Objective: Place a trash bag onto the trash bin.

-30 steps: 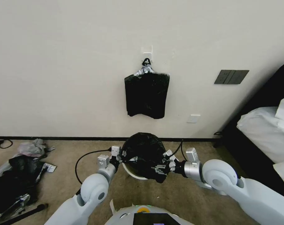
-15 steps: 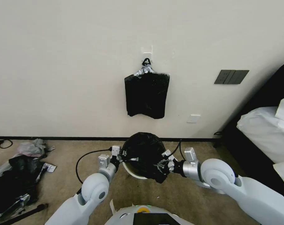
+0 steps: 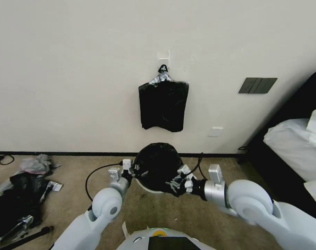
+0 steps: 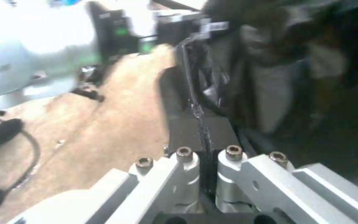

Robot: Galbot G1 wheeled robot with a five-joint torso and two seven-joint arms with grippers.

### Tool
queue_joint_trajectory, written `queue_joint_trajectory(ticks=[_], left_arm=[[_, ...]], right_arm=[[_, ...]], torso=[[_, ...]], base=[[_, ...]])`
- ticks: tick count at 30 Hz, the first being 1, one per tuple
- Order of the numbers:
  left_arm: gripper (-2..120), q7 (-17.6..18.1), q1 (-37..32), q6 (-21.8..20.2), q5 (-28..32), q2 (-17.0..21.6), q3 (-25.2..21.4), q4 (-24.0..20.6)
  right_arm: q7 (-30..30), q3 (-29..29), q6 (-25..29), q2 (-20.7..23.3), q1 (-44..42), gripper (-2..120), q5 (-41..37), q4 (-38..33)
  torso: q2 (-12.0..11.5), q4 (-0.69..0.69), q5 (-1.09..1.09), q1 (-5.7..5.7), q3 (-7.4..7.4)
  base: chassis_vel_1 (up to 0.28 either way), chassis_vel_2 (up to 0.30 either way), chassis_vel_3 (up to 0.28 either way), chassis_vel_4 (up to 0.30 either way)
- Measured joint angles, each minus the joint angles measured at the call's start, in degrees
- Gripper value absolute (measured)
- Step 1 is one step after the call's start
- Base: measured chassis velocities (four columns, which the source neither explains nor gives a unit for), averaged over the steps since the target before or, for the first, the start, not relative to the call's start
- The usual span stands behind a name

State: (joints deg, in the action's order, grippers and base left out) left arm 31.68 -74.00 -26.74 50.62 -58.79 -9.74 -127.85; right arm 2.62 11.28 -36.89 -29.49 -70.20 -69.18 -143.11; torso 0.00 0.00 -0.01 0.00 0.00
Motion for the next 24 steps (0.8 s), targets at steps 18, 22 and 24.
queue_joint_trajectory(ticks=[18, 22, 24], left_arm=[[1, 8.53, 3.27, -0.8, 10.6, -3.28, -0.77, 0.68], [1, 10.66, 3.84, -1.05, 14.4, -3.1, -1.66, 0.65], [1, 11.78, 4.14, -1.12, 16.74, -2.9, -2.26, 0.56]], right_arm=[[-0.45, -8.1, 3.39, -8.36, -8.96, 0, 23.82, 4.56], [-0.5, -8.42, 4.77, -10.01, -9.7, 0, 26.47, 7.35], [-0.45, -8.36, 5.65, -11.69, -9.95, 0, 26.89, 9.49]], torso=[[0.0, 0.0, 0.0, 0.0, 0.0], [0.0, 0.0, 0.0, 0.0, 0.0], [0.0, 0.0, 0.01, 0.0, 0.0]], base=[[0.0, 0.0, 0.0, 0.0], [0.0, 0.0, 0.0, 0.0], [0.0, 0.0, 0.0, 0.0]])
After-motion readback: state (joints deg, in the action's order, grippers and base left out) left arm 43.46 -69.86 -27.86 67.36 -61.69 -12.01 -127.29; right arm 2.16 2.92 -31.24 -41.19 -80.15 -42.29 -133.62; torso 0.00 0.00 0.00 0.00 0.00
